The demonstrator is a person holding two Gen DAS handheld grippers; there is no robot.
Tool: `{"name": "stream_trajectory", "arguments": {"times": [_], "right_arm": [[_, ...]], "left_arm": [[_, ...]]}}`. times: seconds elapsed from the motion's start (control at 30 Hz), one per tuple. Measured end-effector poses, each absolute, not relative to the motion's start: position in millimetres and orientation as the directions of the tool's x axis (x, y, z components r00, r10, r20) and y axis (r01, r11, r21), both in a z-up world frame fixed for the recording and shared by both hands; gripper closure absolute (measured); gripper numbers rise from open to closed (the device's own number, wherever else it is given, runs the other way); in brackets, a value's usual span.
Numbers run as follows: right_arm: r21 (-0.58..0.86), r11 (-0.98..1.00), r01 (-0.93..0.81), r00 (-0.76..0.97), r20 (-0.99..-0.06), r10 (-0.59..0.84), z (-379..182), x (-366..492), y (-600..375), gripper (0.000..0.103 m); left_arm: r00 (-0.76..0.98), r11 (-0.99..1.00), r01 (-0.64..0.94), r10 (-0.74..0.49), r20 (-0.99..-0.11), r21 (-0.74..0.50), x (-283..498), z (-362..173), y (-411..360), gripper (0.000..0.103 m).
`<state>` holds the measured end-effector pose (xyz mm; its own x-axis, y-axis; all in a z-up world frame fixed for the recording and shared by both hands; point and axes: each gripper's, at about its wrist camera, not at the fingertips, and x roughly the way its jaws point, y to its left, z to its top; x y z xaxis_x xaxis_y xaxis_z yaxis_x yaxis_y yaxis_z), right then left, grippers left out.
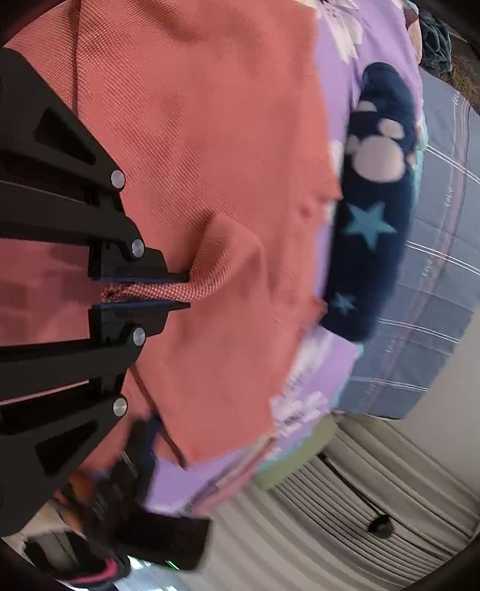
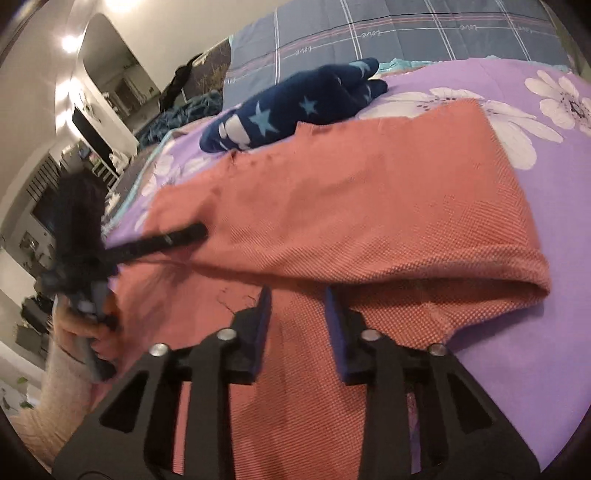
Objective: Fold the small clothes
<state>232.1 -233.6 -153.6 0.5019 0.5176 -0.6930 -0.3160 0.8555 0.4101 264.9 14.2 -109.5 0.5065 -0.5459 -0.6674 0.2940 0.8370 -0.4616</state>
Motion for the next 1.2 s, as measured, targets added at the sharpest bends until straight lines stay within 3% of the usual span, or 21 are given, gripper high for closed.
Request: {"name": "stream_trajectory", "arguments": {"times": [0.23,0.33,0.4,0.53,0.7,0.8,0.97,1.03,1.17,1.2], "right_arm": [[0.416,0.866,-0.279,0.593,-0.634,0.496,-144.9,226.3,-244.7,0.074],[0.412,0.886,-0.213,0.617,-0.646,0.449,-147.7,232.2,-249.1,0.074],[0.412,0.897,-0.159,0.602,-0.680,0.419,-154.7,237.9,-252.6,0.087],[0.418,0.900,-0.120,0.596,-0.695,0.402,-159.5,242.8,-255.4,0.090],[0.379,0.915,-0.134,0.605,-0.700,0.379,-159.7,239.9,-248.0,0.090],[0.372,0.915,-0.154,0.600,-0.701,0.386,-158.3,237.5,-246.9,0.085],[0.219,0.934,-0.281,0.540,-0.769,0.342,-147.6,223.8,-219.8,0.062],[0.151,0.919,-0.363,0.513,-0.791,0.333,-139.7,214.9,-210.4,0.060],[0.219,0.879,-0.423,0.517,-0.739,0.433,-115.8,203.5,-219.5,0.060],[0.250,0.875,-0.415,0.526,-0.719,0.455,-110.9,203.4,-226.7,0.060]], "left_arm": [[0.669,0.858,0.421,-0.514,-0.537,-0.295,261.0,23.4,-17.4,0.096],[0.720,0.878,0.424,-0.475,-0.506,-0.222,252.6,55.3,-17.9,0.096],[0.744,0.898,0.396,-0.436,-0.506,-0.191,246.9,63.1,-8.9,0.096],[0.767,0.936,0.312,-0.348,-0.540,-0.160,247.2,49.5,23.8,0.096],[0.732,0.960,0.187,-0.276,-0.623,-0.206,253.9,6.8,78.9,0.096],[0.710,0.969,0.147,-0.242,-0.662,-0.196,253.1,-17.6,99.3,0.096],[0.636,0.979,0.110,-0.202,-0.744,-0.172,256.6,-71.7,116.8,0.095],[0.584,0.983,0.109,-0.183,-0.791,-0.146,256.6,-97.7,120.5,0.092],[0.559,0.984,0.104,-0.181,-0.809,-0.148,251.3,-118.0,131.9,0.081],[0.563,0.980,0.105,-0.199,-0.802,-0.169,250.4,-116.6,134.4,0.071]]}}
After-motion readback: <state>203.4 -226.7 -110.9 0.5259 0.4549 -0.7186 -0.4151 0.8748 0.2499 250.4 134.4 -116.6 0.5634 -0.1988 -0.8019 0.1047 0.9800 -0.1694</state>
